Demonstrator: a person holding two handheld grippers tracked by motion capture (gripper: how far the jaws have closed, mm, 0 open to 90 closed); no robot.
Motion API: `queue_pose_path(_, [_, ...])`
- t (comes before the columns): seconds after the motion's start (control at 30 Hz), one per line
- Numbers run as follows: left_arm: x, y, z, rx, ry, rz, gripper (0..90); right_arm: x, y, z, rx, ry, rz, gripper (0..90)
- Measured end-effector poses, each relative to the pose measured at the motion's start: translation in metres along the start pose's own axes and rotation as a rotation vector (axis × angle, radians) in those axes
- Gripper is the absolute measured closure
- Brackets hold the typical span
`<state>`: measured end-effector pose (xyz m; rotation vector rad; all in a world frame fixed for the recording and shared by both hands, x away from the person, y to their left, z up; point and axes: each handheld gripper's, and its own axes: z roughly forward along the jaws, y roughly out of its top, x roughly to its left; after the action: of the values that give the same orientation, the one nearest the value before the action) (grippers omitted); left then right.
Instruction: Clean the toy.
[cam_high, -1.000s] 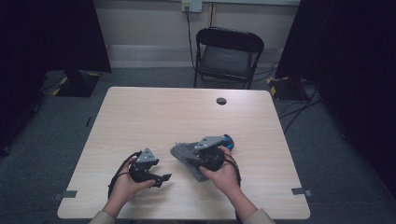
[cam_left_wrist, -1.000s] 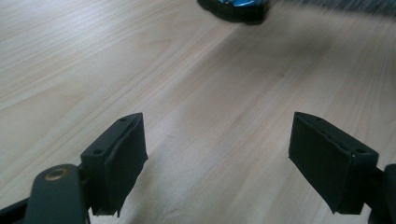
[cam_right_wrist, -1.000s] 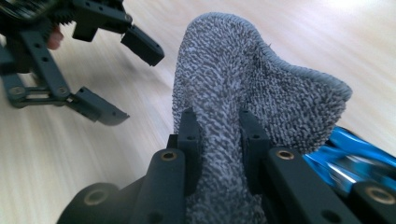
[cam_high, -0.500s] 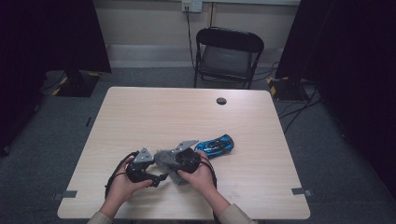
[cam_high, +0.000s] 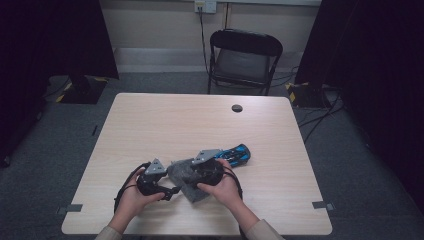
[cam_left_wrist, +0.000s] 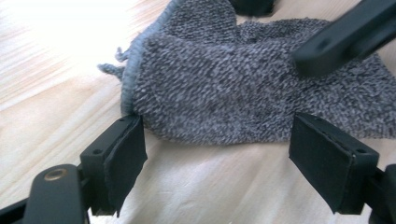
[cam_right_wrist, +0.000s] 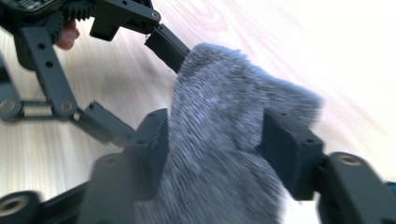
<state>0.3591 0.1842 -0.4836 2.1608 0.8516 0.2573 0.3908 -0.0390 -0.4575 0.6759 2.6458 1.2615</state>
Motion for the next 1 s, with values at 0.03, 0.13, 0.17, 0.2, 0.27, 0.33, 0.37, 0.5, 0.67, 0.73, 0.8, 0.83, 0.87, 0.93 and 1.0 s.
queue_pose_path(0.03, [-0.001,0.0,0.001,0.002,-0.001,0.002,18.5,-0.002,0.0,-0.005,0.001,-0.006,-0.018,37.5])
queue_pose_path(0.13, [-0.001,0.001,0.001,0.001,0.001,0.001,18.4,-0.008,-0.001,-0.018,0.015,-0.012,-0.024,33.2])
queue_pose_path(0.17, [-0.002,0.002,0.001,0.001,-0.001,-0.002,18.4,-0.013,-0.003,-0.025,0.011,-0.021,-0.031,31.9])
queue_pose_path(0.2, [-0.002,0.002,0.001,0.0,0.002,0.0,18.4,-0.016,-0.004,-0.029,0.007,-0.031,-0.041,31.6])
queue_pose_path(0.27, [-0.002,0.003,0.001,-0.004,-0.003,-0.009,18.3,-0.032,-0.012,-0.043,0.011,-0.043,-0.043,25.7])
queue_pose_path(0.33, [-0.002,0.003,0.001,-0.006,-0.004,-0.011,18.2,-0.037,-0.014,-0.045,0.016,-0.049,-0.039,25.7])
queue_pose_path(0.37, [-0.003,0.003,0.002,-0.01,-0.009,-0.027,18.1,-0.048,-0.022,-0.051,0.036,-0.071,-0.027,25.0])
queue_pose_path(0.5, [-0.001,0.005,0.004,-0.017,-0.011,-0.067,17.6,-0.065,-0.037,-0.054,0.052,-0.099,0.018,22.9])
queue_pose_path(0.67, [-0.002,0.012,0.003,-0.033,-0.017,-0.072,17.6,-0.076,-0.048,-0.057,0.042,-0.124,0.059,24.2])
queue_pose_path(0.73, [-0.003,0.018,-0.002,-0.041,0.0,-0.079,18.0,-0.081,-0.049,-0.06,0.037,-0.134,0.062,24.2])
queue_pose_path(0.8, [-0.006,0.02,-0.002,-0.033,0.003,-0.088,18.0,-0.086,-0.05,-0.064,0.037,-0.143,0.061,24.2])
queue_pose_path(0.83, [-0.006,0.02,-0.001,-0.031,0.005,-0.084,18.0,-0.089,-0.05,-0.065,0.036,-0.151,0.063,24.2])
queue_pose_path(0.87, [-0.007,0.019,0.001,-0.027,0.015,-0.081,18.0,-0.092,-0.05,-0.066,0.037,-0.156,0.065,24.2])
queue_pose_path(0.93, [-0.006,0.018,0.002,-0.022,0.018,-0.089,18.0,-0.095,-0.05,-0.067,0.037,-0.159,0.072,24.2])
queue_pose_path(1.0, [-0.003,0.016,0.003,-0.008,0.051,-0.126,18.4,-0.1,-0.051,-0.068,0.037,-0.168,0.086,24.2])
